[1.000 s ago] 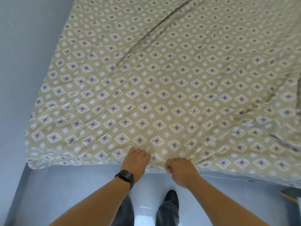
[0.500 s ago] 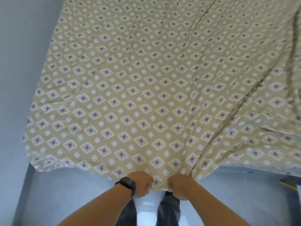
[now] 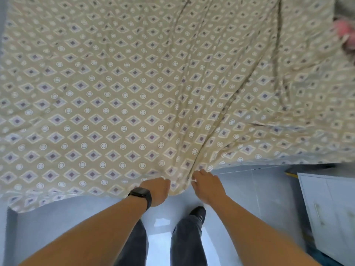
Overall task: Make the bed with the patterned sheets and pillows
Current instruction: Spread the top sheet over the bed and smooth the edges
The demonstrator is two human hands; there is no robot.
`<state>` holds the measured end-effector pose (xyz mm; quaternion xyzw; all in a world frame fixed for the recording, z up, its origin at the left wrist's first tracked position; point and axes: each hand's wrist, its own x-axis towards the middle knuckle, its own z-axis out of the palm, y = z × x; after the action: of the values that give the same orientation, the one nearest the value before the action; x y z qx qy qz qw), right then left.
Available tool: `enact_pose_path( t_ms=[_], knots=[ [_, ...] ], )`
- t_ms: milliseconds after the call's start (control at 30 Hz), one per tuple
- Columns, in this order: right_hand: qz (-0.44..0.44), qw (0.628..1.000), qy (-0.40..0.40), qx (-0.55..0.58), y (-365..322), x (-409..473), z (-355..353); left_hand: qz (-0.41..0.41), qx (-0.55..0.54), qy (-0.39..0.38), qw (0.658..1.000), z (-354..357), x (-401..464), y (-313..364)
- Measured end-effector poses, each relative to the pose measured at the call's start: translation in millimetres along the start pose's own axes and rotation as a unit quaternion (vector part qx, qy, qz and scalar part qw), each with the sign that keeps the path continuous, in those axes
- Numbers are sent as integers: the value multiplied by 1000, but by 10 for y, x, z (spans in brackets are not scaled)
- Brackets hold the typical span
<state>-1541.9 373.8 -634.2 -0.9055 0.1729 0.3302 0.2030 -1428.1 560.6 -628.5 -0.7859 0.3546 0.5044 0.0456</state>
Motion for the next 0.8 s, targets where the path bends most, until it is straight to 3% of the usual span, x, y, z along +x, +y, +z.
enact_pose_path(
  t_ms=[367, 700, 800],
  knots=[
    [44, 999, -18, 13, 1402, -515, -1389, -1, -132, 51, 990, -838, 135, 1776],
    [79, 991, -66, -88, 2619, 141, -1368, 10, -72, 98, 993, -924, 1409, 2466],
    [89, 988, -34, -125, 2946, 311, -1328, 2, 7, 148, 989, -828, 1732, 2556]
  ],
)
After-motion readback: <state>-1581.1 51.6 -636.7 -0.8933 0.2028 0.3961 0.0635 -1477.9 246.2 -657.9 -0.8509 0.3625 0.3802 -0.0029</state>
